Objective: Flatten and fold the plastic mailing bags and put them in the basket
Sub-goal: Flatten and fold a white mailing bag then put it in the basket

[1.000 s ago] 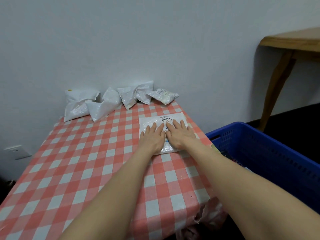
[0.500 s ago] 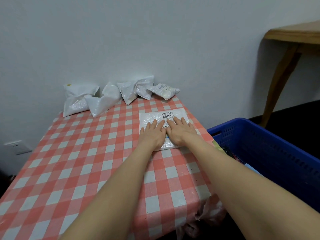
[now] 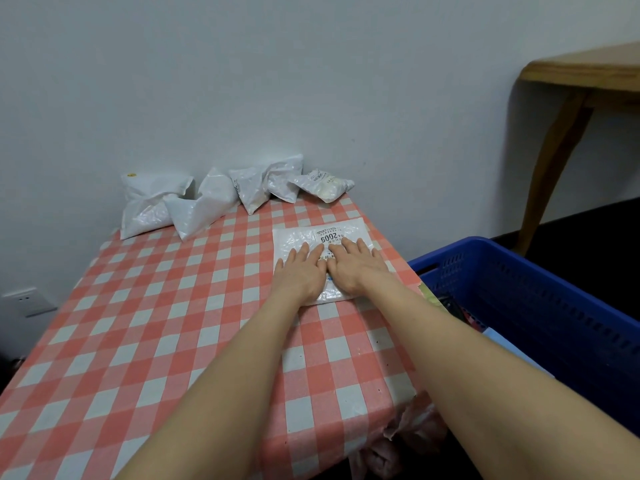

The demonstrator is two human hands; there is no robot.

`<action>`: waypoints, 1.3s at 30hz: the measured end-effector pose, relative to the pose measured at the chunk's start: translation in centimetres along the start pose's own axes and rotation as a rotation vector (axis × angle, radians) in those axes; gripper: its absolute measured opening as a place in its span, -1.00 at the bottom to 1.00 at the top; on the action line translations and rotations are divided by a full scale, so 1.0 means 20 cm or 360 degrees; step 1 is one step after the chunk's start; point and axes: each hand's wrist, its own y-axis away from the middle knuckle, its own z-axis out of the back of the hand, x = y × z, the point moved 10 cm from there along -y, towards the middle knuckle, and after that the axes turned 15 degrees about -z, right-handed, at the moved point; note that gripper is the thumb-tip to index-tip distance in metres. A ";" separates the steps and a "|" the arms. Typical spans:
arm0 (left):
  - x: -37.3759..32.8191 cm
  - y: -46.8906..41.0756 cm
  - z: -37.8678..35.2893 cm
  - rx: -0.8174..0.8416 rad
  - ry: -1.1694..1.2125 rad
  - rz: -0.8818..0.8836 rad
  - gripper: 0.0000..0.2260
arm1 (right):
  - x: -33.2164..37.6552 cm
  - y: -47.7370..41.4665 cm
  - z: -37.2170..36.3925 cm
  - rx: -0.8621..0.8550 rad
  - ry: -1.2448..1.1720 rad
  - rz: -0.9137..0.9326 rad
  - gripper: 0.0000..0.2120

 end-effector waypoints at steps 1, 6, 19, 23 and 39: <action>0.00 0.00 0.00 0.0001 0.0000 0.0001 -0.55 | 0.00 0.00 0.00 0.0001 -0.0003 0.0000 -0.49; -0.01 -0.01 0.03 -0.0062 0.0045 -0.0032 -0.56 | 0.00 0.01 0.01 0.0000 -0.0005 0.0023 -0.50; 0.19 0.18 0.28 -0.0265 0.0135 0.0561 -0.49 | 0.03 0.15 0.17 -0.0087 -0.0005 0.0235 -0.17; 0.17 0.22 0.27 -0.0237 0.0149 0.0652 -0.47 | 0.02 0.20 0.13 -0.0010 0.0122 0.0307 0.04; -0.09 0.03 0.07 0.0018 -0.0098 -0.0060 -0.53 | 0.04 0.12 0.11 0.0028 0.0227 0.0351 0.15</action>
